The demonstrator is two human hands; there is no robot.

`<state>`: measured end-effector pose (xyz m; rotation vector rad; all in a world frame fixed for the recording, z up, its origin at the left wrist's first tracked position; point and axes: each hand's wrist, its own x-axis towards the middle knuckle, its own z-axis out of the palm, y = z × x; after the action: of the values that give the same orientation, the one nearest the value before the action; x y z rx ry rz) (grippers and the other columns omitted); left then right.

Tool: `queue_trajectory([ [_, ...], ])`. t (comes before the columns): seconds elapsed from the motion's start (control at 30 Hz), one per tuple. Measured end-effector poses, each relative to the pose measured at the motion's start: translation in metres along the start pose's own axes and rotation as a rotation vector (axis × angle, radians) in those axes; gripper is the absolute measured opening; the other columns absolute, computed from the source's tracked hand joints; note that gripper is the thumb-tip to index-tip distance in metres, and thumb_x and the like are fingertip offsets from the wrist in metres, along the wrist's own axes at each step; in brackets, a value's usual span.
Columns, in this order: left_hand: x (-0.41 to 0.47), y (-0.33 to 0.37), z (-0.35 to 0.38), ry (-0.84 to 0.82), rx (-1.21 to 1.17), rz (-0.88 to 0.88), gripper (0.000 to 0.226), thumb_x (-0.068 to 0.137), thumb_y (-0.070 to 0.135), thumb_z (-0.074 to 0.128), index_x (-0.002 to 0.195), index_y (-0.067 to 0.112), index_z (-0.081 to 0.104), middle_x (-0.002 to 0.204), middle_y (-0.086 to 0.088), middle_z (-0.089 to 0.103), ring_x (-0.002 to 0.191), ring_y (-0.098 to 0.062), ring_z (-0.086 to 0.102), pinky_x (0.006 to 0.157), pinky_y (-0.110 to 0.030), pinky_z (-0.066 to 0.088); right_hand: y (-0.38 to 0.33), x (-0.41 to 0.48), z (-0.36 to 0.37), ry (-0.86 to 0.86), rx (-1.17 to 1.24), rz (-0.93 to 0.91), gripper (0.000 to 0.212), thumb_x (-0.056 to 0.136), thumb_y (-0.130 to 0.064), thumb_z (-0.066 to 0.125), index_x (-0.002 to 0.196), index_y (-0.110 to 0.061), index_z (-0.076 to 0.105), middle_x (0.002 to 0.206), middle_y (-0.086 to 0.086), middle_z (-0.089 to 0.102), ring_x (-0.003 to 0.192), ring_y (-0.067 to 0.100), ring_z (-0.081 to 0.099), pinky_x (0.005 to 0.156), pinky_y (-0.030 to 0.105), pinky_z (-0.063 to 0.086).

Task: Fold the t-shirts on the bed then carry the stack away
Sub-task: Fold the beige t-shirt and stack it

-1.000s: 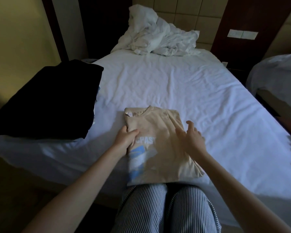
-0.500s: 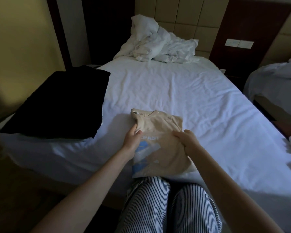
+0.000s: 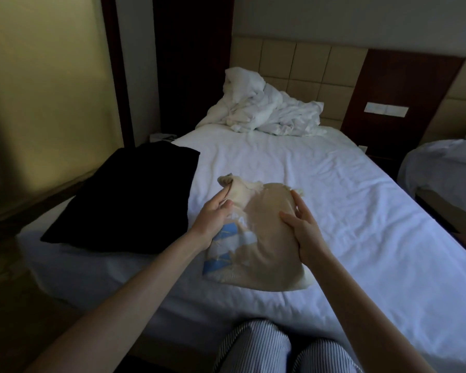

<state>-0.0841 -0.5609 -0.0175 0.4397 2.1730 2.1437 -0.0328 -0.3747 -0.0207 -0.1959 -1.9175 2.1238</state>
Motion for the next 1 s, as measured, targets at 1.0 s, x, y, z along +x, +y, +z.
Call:
queue_trajectory([
  [1.0,0.074,-0.044,-0.232,0.146,1.247,-0.084,0.079,0.070,0.076,-0.007,0.144,0.052,0.009,0.159,0.010,0.010,0.146,-0.016,0.006,0.117,-0.047,0.005,0.074,0.035,0.266,-0.428,-1.005,-0.220,0.083,0.087,-0.068,0.034,0.147,-0.035,-0.011,0.155,0.003,-0.023,0.143,0.031,-0.015,0.114,0.047,-0.007],
])
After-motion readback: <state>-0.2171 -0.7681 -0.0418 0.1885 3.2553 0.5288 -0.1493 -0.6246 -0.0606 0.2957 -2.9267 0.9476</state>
